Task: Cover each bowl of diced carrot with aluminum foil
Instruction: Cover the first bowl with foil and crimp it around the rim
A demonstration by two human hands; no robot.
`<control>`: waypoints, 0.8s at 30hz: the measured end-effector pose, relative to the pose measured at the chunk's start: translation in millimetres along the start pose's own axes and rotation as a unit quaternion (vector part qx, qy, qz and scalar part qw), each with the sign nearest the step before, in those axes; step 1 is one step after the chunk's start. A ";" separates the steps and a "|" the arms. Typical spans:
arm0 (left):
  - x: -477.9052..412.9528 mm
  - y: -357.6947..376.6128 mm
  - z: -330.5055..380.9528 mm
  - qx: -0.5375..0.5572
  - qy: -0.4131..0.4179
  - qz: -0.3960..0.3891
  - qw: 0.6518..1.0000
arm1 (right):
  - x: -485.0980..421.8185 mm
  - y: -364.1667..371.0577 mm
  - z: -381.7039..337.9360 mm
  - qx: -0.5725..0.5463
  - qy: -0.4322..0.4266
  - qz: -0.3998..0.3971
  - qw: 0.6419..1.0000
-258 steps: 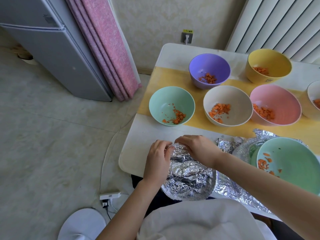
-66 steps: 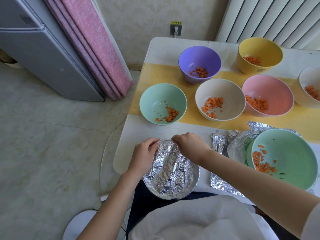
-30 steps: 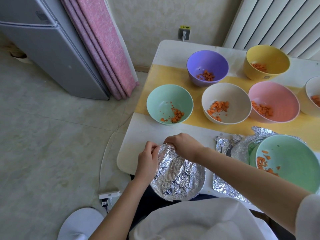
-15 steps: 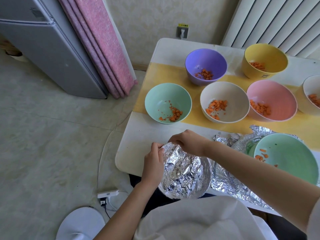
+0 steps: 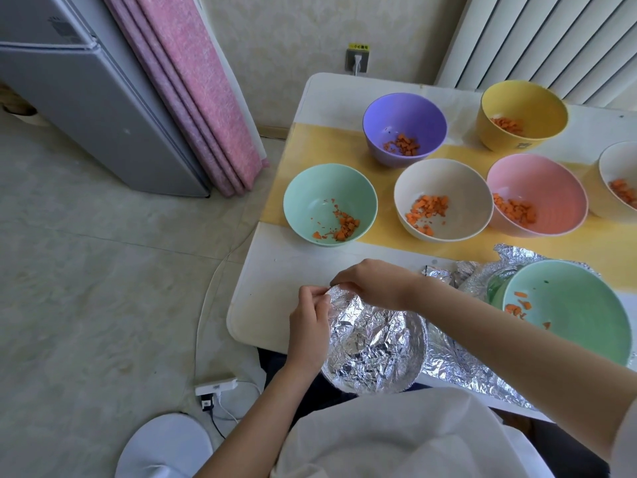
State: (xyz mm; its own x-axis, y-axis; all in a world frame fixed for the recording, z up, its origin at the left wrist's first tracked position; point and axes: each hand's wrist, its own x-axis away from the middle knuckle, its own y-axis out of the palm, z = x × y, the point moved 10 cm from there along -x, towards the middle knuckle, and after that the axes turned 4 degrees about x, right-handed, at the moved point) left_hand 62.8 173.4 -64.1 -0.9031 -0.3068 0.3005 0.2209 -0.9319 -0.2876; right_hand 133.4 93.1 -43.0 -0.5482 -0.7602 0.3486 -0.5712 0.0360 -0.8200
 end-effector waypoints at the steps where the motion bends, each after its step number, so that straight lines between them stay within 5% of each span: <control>1: 0.3 0.7 -0.4 -0.005 -0.002 0.000 1.000 | -1.0 0.3 -1.0 0.006 -0.005 0.009 1.000; 10: 6.9 3.5 -5.3 -0.104 0.018 0.028 0.994 | -3.6 5.1 14.3 0.044 0.032 0.036 0.998; 20: 5.0 9.7 1.0 -0.130 0.032 0.025 0.991 | -1.4 6.0 2.5 0.067 -0.019 0.019 0.997; 24: 8.8 4.3 11.7 -0.125 0.058 0.041 0.990 | -2.3 -2.4 6.2 -0.018 0.003 -0.010 1.000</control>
State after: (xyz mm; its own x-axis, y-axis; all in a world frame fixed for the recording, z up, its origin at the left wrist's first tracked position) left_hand 60.1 164.4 -52.0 -0.9252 -0.3415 0.1653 0.2099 -0.8236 -0.5269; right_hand 139.8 90.7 -44.6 -0.5395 -0.7576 0.3675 -0.6042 0.0443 -0.7956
